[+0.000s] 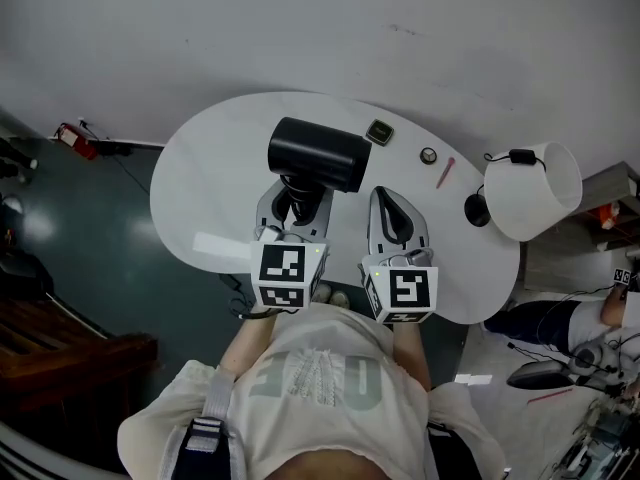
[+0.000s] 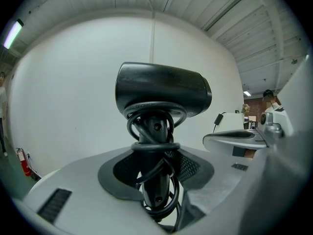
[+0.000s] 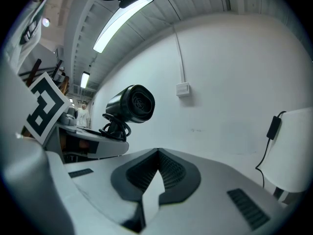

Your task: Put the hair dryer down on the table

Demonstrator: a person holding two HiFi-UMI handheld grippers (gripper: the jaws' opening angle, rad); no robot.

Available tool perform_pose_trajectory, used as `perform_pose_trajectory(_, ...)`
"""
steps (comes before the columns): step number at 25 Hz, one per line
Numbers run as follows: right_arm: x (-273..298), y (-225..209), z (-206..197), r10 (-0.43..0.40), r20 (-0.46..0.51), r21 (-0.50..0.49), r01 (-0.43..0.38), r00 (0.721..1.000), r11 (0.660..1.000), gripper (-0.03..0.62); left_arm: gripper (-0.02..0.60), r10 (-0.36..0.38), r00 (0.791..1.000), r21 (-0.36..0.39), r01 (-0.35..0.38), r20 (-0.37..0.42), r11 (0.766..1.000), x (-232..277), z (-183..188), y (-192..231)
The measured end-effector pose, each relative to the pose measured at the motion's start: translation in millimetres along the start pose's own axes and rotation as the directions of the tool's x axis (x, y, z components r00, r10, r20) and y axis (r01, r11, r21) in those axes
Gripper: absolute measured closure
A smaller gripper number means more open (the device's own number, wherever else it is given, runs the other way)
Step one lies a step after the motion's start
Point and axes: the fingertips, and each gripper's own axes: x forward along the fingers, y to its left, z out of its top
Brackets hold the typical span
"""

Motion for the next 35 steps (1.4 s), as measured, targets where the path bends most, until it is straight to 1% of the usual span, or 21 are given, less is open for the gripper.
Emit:
perform_pose_trajectory(4, 4, 1, -10, -0.003, -0.026, -0.005, 0.003, 1.000, 1.000, 0.591, 0.396, -0.013, 0.999, -0.022, 0.012, -0.034, 1.000, 5, -11, 7)
perform_pose_trajectory(8, 5, 4, -16, -0.006, -0.049, 0.003, 0.006, 0.999, 1.000, 0.591, 0.396, -0.019, 0.994, -0.043, 0.014, -0.105, 0.999, 11, -32, 14)
perform_pose_trajectory(11, 8, 9, -21, -0.006, -0.075, -0.003, 0.005, 0.997, 1.000, 0.591, 0.396, -0.035, 0.985, -0.073, 0.023, -0.167, 0.997, 17, -52, 19)
perform_pose_trajectory(14, 10, 11, -28, -0.010, -0.103, -0.005, 0.010, 0.995, 1.000, 0.591, 0.396, -0.049, 0.969, -0.095, 0.026, -0.242, 0.995, 26, -78, 22)
perform_pose_trajectory(16, 9, 11, -34, -0.020, -0.124, 0.002, 0.021, 0.992, 1.000, 0.591, 0.396, -0.066, 0.952, -0.120, 0.032, -0.298, 0.992, 28, -97, 22)
perform_pose_trajectory(20, 6, 12, -45, -0.035, -0.170, 0.031, 0.041, 0.985, 0.999, 0.591, 0.396, -0.101, 0.907, -0.163, 0.036, -0.409, 0.986, 31, -134, 23)
perform_pose_trajectory(22, 6, 12, -51, -0.040, -0.189, 0.037, 0.048, 0.981, 0.998, 0.589, 0.396, -0.111, 0.888, -0.163, 0.041, -0.446, 0.986, 36, -149, 23)
perform_pose_trajectory(25, 6, 12, -60, -0.047, -0.221, 0.035, 0.056, 0.974, 0.998, 0.590, 0.396, -0.111, 0.861, -0.145, 0.044, -0.496, 0.988, 43, -171, 23)
perform_pose_trajectory(30, -1, 10, -71, -0.072, -0.264, 0.031, 0.083, 0.962, 0.996, 0.589, 0.396, -0.138, 0.800, -0.181, 0.037, -0.585, 0.983, 50, -210, 25)
perform_pose_trajectory(35, -5, 9, -78, -0.089, -0.291, 0.033, 0.103, 0.953, 0.994, 0.589, 0.396, -0.158, 0.734, -0.194, 0.036, -0.660, 0.980, 57, -241, 25)
